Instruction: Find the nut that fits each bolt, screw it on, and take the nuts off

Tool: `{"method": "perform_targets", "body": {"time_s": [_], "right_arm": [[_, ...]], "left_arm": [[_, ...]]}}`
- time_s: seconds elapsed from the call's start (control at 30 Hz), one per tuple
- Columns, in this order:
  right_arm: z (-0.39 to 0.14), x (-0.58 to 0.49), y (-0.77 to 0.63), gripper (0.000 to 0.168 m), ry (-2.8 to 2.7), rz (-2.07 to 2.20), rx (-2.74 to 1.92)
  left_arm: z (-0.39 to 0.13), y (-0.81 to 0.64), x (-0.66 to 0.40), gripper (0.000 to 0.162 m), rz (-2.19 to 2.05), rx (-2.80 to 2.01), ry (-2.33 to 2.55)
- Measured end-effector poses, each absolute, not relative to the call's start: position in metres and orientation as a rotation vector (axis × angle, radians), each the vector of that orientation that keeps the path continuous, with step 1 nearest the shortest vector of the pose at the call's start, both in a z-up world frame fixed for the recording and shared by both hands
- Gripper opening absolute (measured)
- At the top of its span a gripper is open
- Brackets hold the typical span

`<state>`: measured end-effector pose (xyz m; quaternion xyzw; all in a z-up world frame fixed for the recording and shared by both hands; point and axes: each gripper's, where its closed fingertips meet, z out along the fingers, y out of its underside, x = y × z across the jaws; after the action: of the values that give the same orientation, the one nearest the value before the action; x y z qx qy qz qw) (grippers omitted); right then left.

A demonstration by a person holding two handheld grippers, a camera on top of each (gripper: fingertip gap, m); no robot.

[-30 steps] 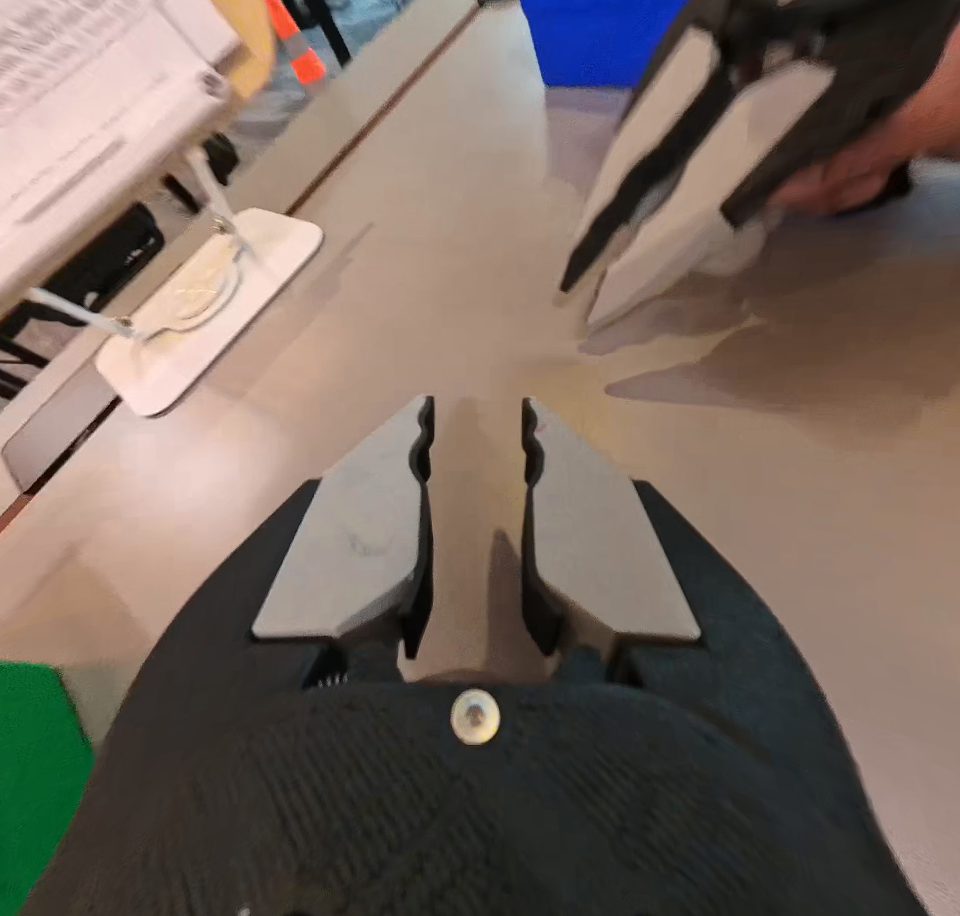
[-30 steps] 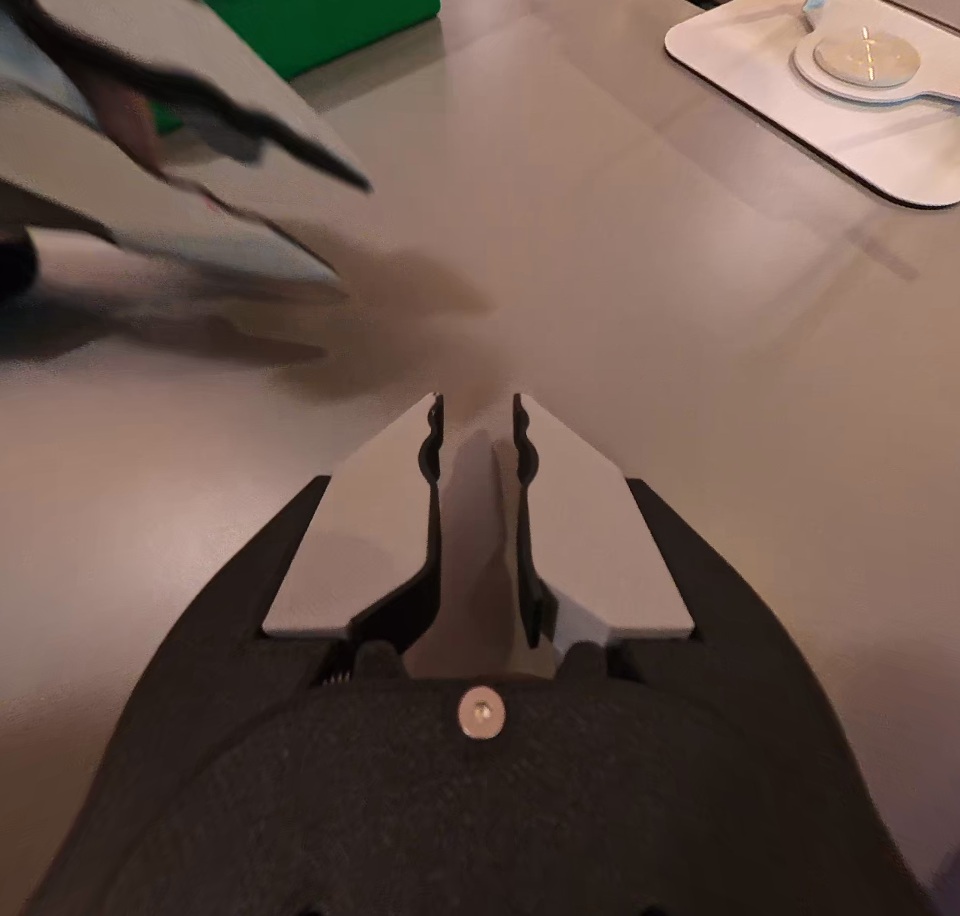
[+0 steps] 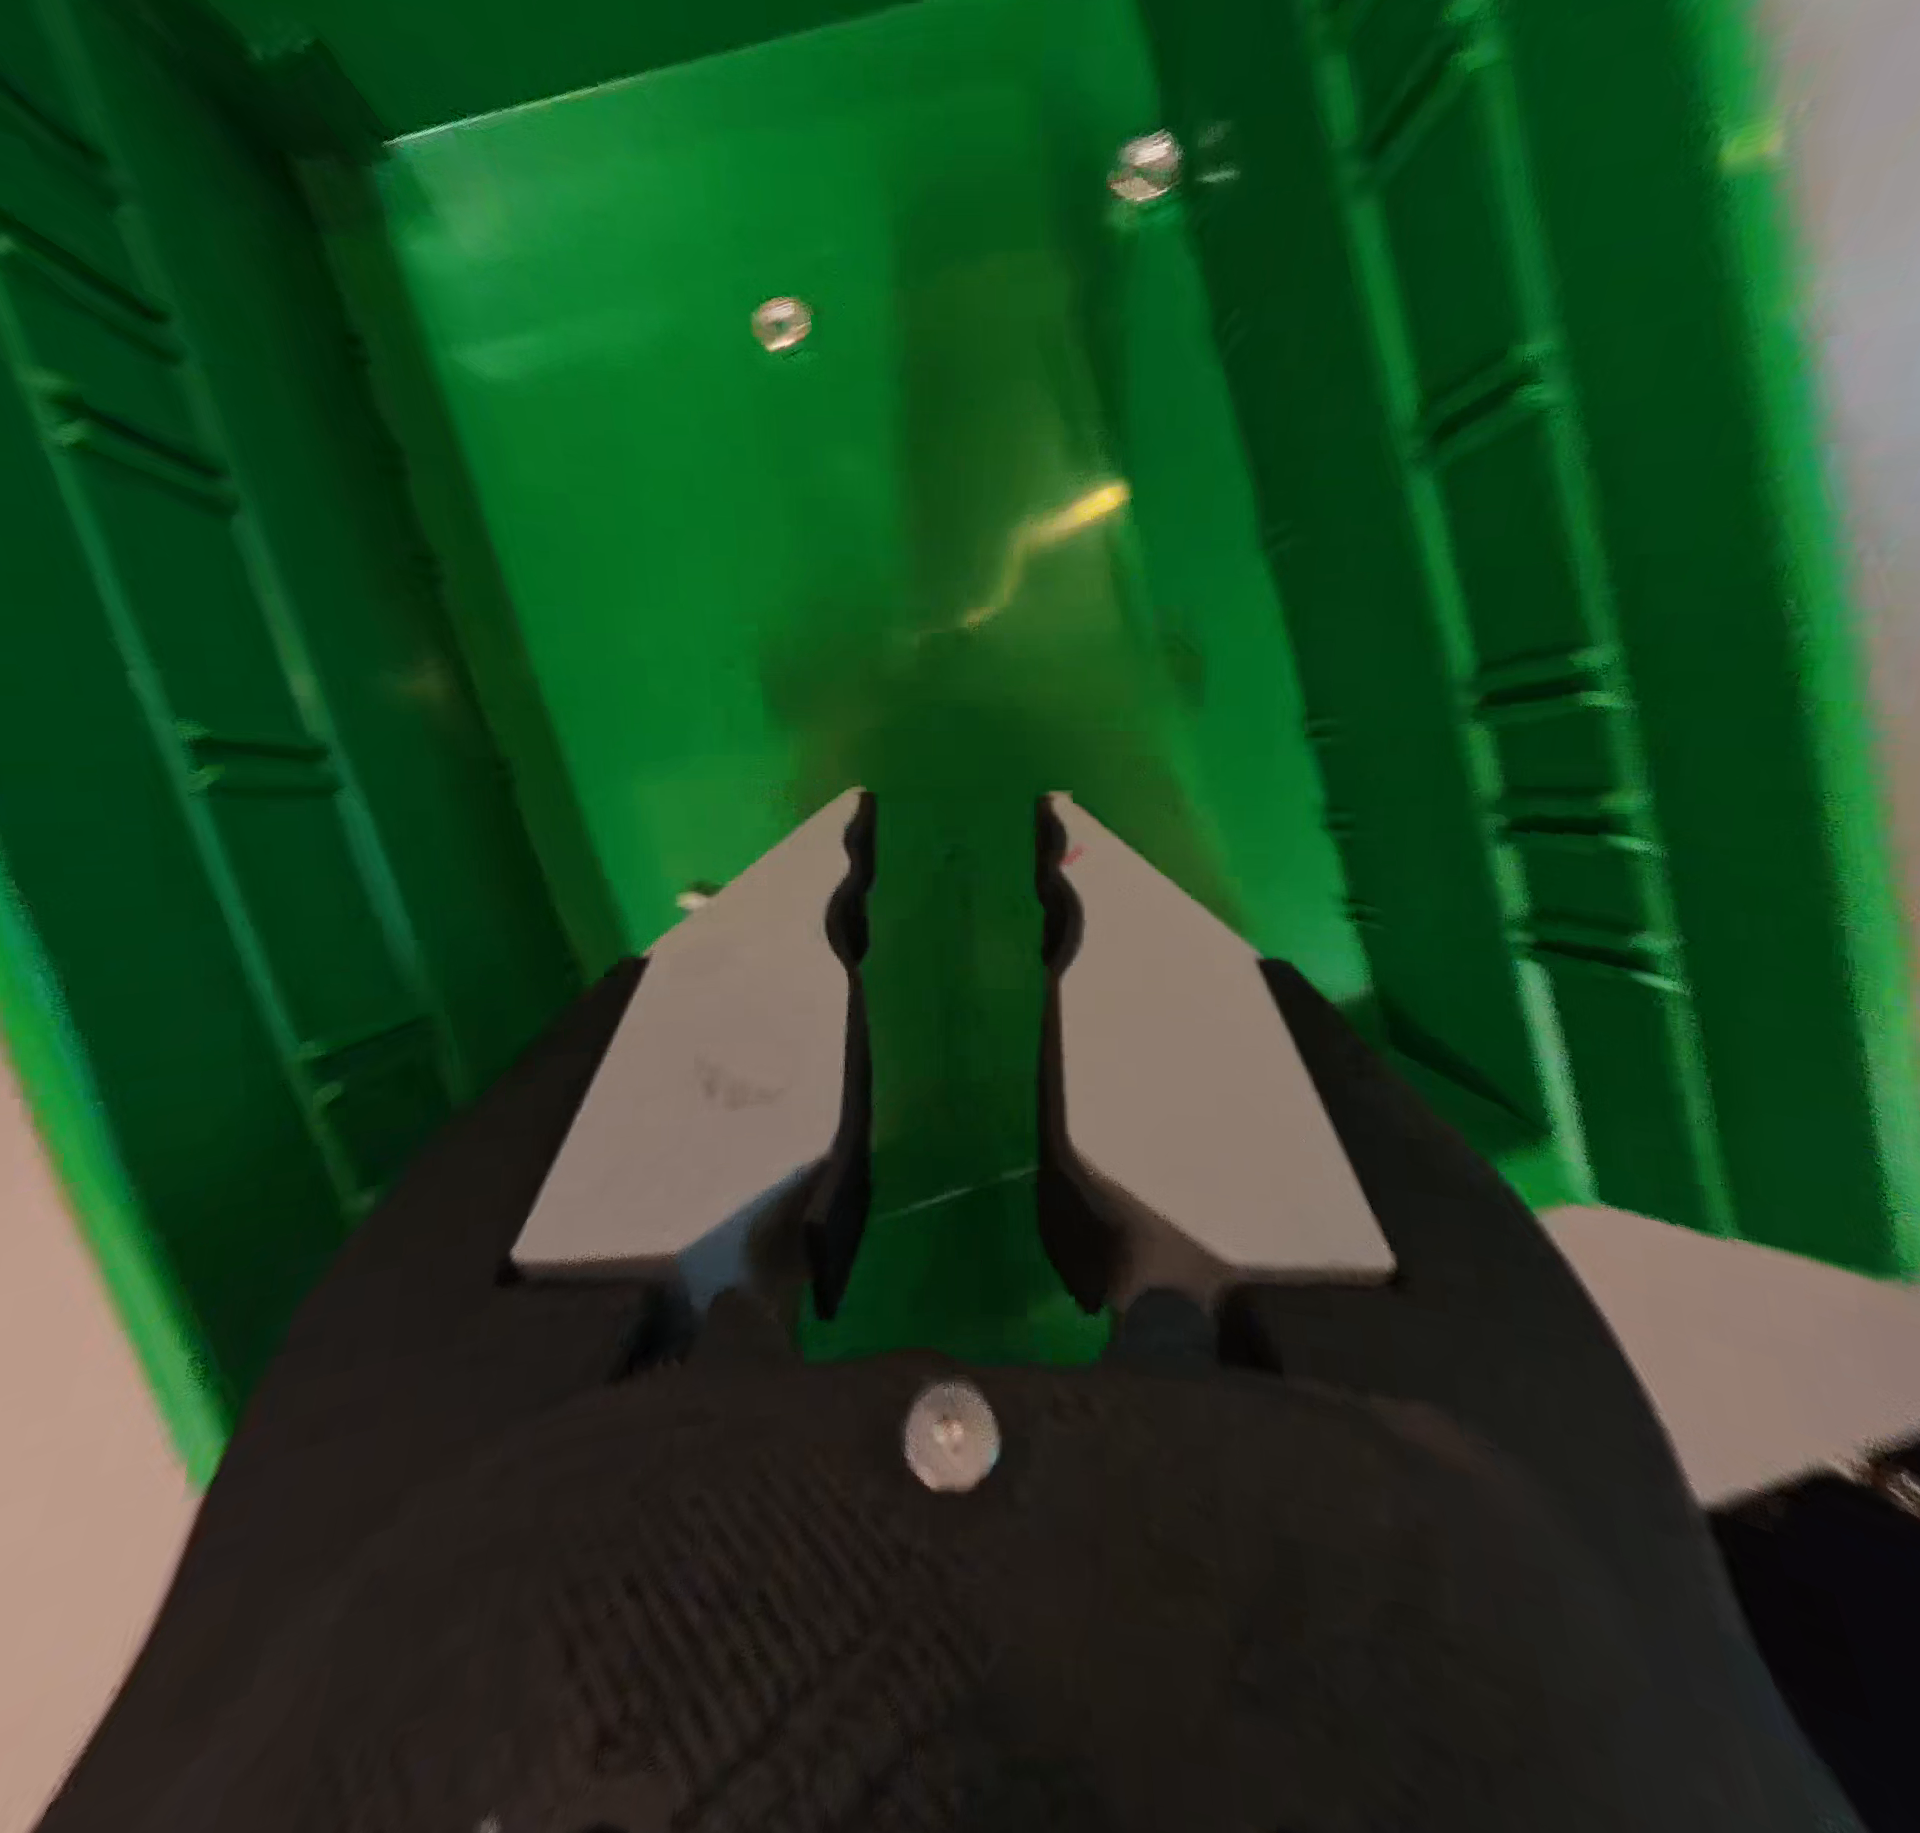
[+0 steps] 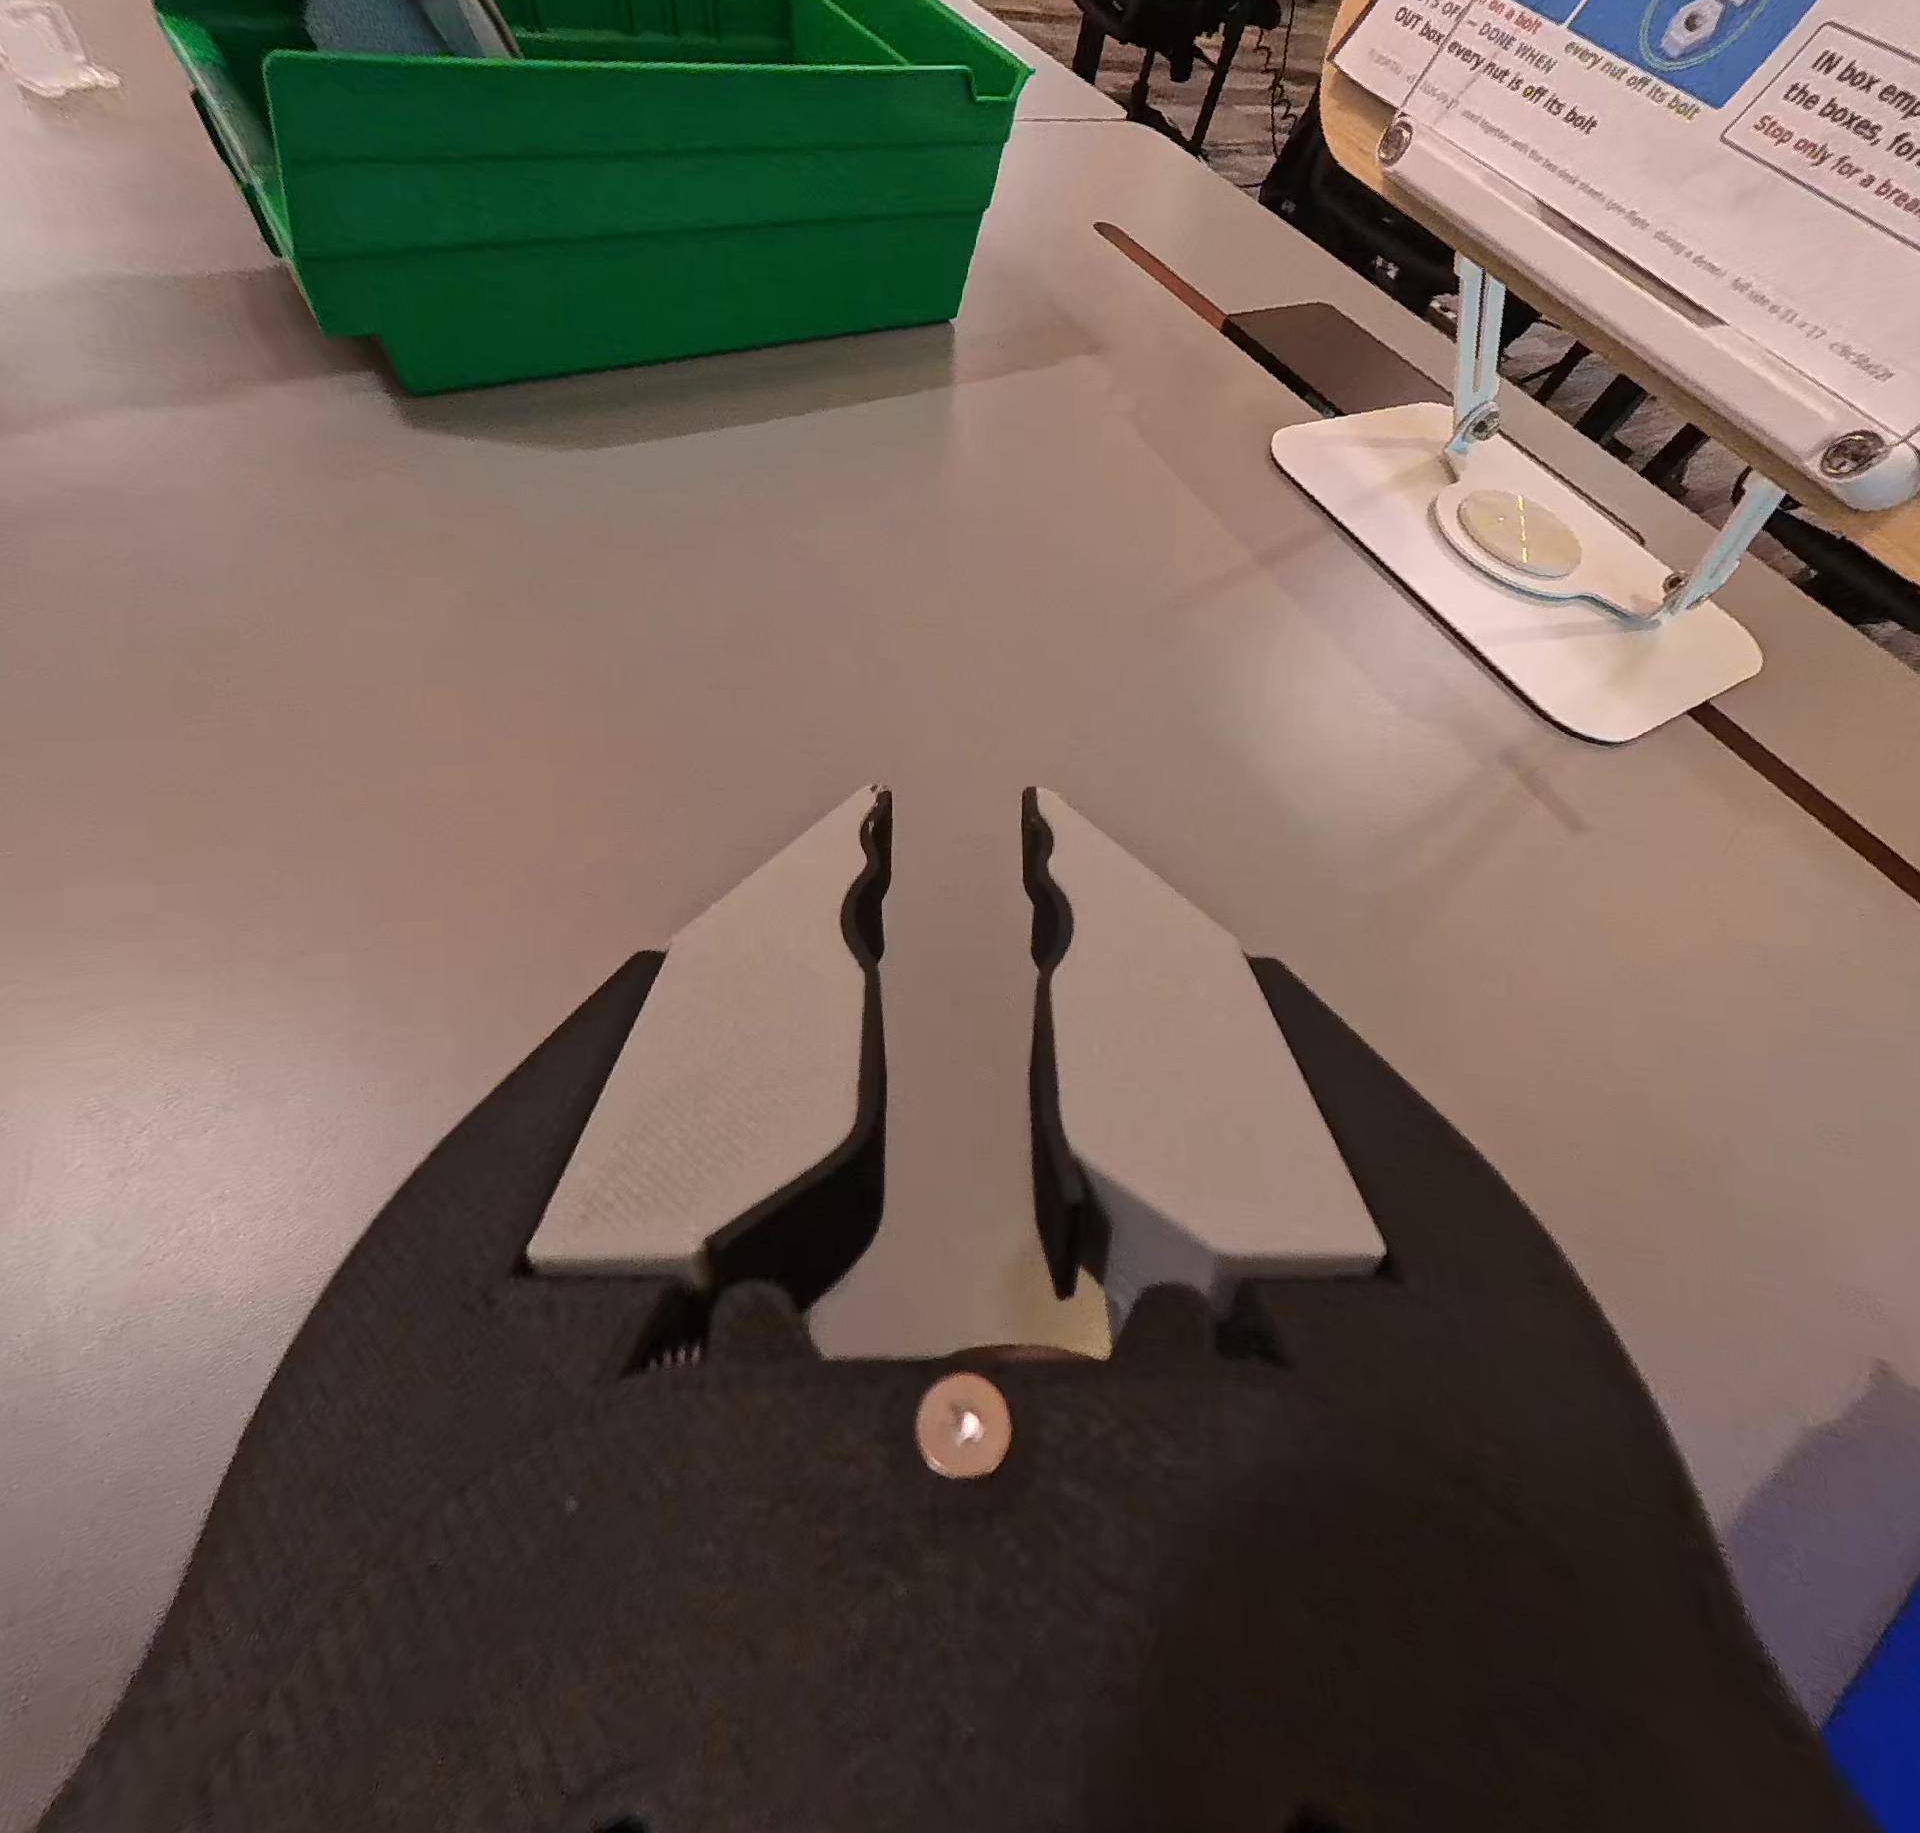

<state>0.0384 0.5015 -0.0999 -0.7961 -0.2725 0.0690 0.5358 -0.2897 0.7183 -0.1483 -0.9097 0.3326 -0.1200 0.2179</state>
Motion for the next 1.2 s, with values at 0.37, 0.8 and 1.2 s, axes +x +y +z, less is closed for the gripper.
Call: {"method": "perform_targets", "body": {"time_s": [0.37,0.8,1.2], "right_arm": [[-0.112,0.033,0.504,0.022,-0.679,0.171,-1.923],[-0.126,0.037,0.519,0.022,-0.632,0.265,-1.917],[-0.120,0.046,0.559,0.026,-0.536,0.280,-1.874]], "left_arm": [[-0.153,0.665,-0.280,0.034,-0.440,-2.562,1.635],[-0.155,0.674,-0.284,0.034,-0.095,-2.496,1.841],[-0.162,0.714,-0.256,0.035,-0.317,-2.322,1.702]]}}
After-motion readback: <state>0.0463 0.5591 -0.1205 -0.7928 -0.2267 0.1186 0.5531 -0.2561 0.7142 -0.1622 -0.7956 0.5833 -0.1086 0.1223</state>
